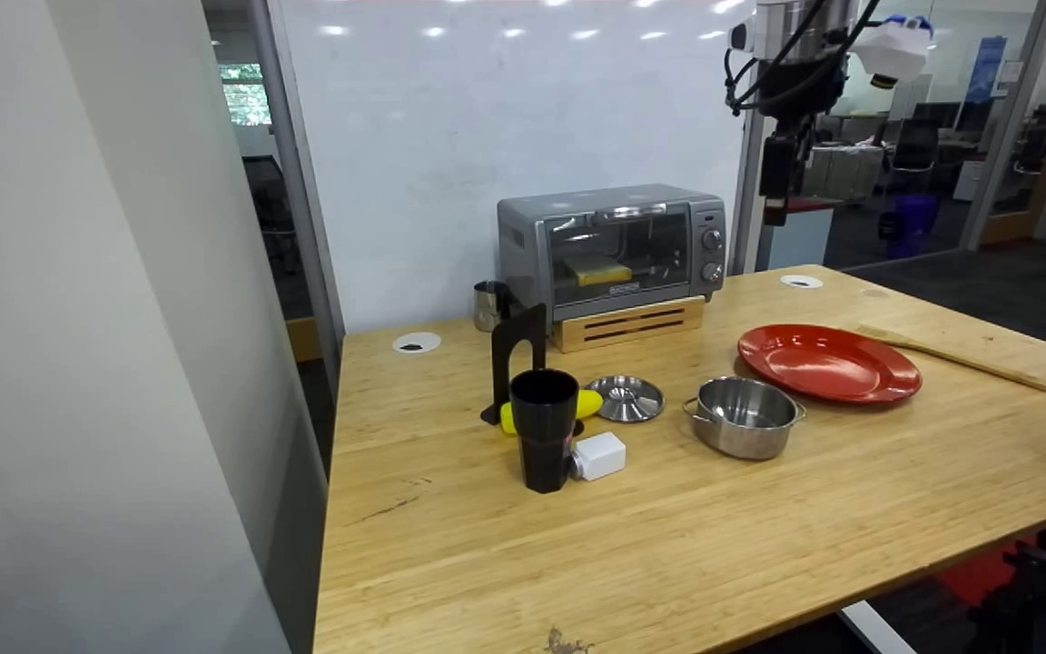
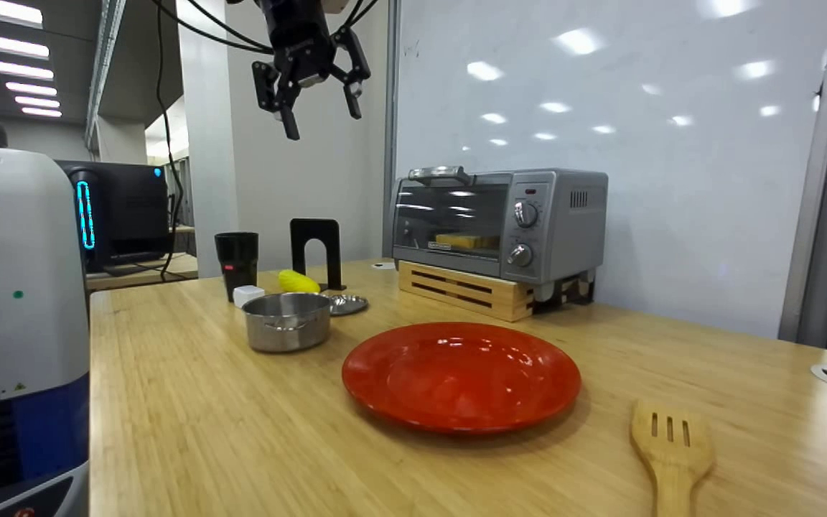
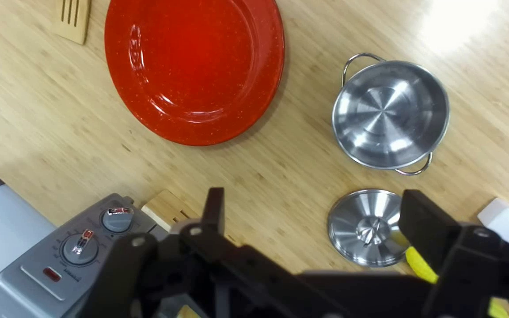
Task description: Open the oven door and take the slice and put it on the plate
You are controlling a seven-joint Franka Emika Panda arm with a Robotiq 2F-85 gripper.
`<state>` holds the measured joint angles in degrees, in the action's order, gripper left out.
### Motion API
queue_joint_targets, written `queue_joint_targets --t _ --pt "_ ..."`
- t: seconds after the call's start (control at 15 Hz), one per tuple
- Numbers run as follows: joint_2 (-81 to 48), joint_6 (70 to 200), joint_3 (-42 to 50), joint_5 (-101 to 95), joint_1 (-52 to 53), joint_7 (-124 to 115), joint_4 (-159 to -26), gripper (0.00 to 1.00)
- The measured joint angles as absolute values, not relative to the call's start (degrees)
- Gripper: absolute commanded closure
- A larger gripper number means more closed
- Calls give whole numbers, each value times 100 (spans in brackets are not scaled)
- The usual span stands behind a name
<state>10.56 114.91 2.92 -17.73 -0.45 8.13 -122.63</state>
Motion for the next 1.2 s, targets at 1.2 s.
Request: queue_joint_targets --t 1.2 --pt "-688 13348 670 -3075 -337 2522 -10549 0"
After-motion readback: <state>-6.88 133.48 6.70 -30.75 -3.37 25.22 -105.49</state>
